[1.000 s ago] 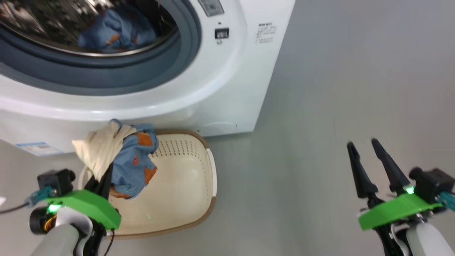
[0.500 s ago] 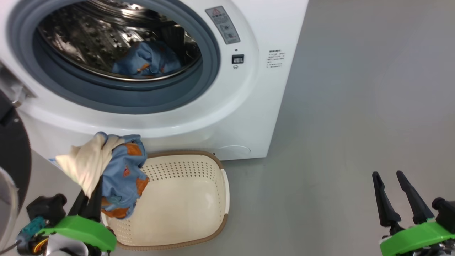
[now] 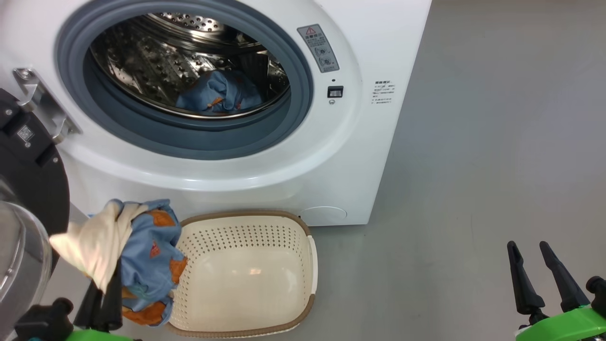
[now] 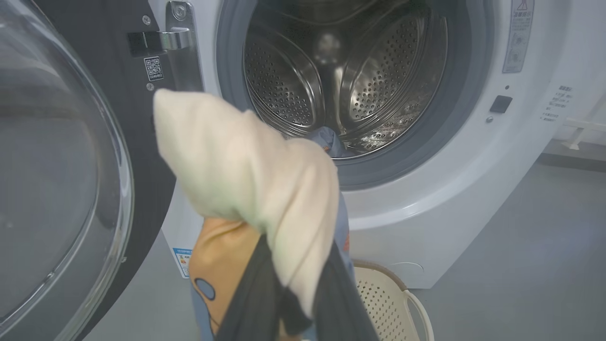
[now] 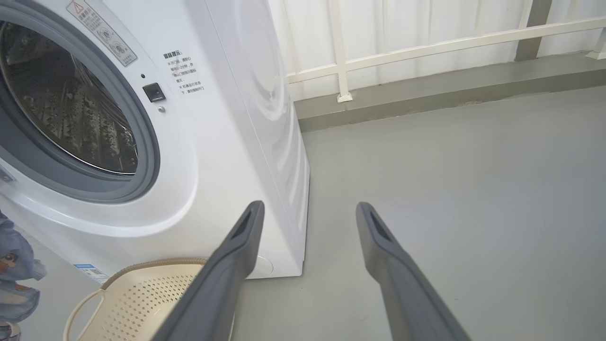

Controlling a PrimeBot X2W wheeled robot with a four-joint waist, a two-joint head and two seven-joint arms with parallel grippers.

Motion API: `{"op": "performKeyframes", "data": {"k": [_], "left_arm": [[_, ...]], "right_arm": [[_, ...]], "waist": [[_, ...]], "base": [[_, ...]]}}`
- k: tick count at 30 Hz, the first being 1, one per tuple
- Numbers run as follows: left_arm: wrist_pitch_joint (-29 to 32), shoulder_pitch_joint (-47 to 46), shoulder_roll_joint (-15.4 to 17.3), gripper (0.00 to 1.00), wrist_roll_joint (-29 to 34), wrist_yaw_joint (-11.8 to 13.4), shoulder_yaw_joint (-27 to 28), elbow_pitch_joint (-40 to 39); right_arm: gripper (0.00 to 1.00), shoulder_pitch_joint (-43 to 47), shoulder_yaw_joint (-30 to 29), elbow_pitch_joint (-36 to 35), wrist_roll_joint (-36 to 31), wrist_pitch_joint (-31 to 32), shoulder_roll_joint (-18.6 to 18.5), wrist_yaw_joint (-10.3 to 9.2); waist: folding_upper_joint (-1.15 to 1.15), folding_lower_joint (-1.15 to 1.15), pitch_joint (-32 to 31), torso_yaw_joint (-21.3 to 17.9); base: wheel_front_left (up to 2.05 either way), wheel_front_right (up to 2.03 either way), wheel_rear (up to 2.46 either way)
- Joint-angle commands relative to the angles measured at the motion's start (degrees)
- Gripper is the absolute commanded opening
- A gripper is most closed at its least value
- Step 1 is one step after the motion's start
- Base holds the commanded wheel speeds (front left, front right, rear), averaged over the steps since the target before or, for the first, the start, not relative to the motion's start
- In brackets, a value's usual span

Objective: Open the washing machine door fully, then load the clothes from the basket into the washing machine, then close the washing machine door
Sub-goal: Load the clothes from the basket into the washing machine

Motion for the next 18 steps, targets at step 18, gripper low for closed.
{"op": "performKeyframes", "data": {"k": [18], "left_arm": [[-0.8,0.4,-1.2,0.0,1.0,-0.1,3.4,-6.3]], "right_arm": [[1.0,0.3,0.0,-2.6,0.5,-0.3,-0.7,0.09]], "waist": [[0.0,0.0,2.6,-0.6]], "base": [[0.0,0.0,0.0]]}}
